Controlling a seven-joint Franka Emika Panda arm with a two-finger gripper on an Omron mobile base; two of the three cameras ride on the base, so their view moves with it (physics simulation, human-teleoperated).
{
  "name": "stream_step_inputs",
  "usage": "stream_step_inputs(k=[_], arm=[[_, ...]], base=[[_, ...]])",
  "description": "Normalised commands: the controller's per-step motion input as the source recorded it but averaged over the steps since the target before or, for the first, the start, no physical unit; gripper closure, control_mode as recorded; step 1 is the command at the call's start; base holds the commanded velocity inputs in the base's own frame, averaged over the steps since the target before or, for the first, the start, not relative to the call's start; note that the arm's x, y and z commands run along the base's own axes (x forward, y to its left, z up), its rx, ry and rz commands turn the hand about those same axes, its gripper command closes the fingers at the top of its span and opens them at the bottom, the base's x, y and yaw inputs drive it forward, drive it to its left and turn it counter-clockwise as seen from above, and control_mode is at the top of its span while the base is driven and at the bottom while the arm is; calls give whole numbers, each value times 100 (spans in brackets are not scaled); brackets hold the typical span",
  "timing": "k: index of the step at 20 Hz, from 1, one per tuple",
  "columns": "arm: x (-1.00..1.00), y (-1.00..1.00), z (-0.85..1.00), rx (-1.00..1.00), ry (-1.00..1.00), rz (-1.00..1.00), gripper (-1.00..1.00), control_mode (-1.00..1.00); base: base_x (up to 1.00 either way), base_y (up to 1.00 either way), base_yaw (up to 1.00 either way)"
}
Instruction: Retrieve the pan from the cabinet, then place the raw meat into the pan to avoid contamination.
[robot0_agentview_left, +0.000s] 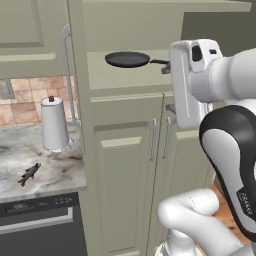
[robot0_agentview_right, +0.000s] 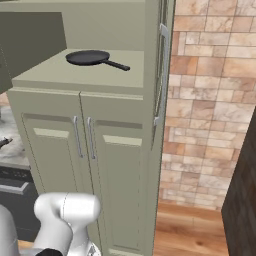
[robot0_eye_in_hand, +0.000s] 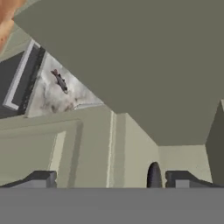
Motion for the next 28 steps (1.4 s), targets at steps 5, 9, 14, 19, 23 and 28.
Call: stream_step_inputs(k=[5, 9, 14, 19, 23, 28], arm=[[22, -17, -5, 21, 25, -21, -100, -100], [23, -16, -16, 23, 24, -19, -100, -100], [23, -17, -15, 23, 23, -18, -100, -100], [32, -10, -4, 20, 11, -14, -100, -100], [34, -5, 0, 12, 4, -12, -100, -100], [24, -7, -11, 7, 3, -11, -100, -100]], base=[[0, 0, 0], [0, 0, 0], [0, 0, 0], [0, 0, 0], [0, 0, 0], [0, 0, 0]])
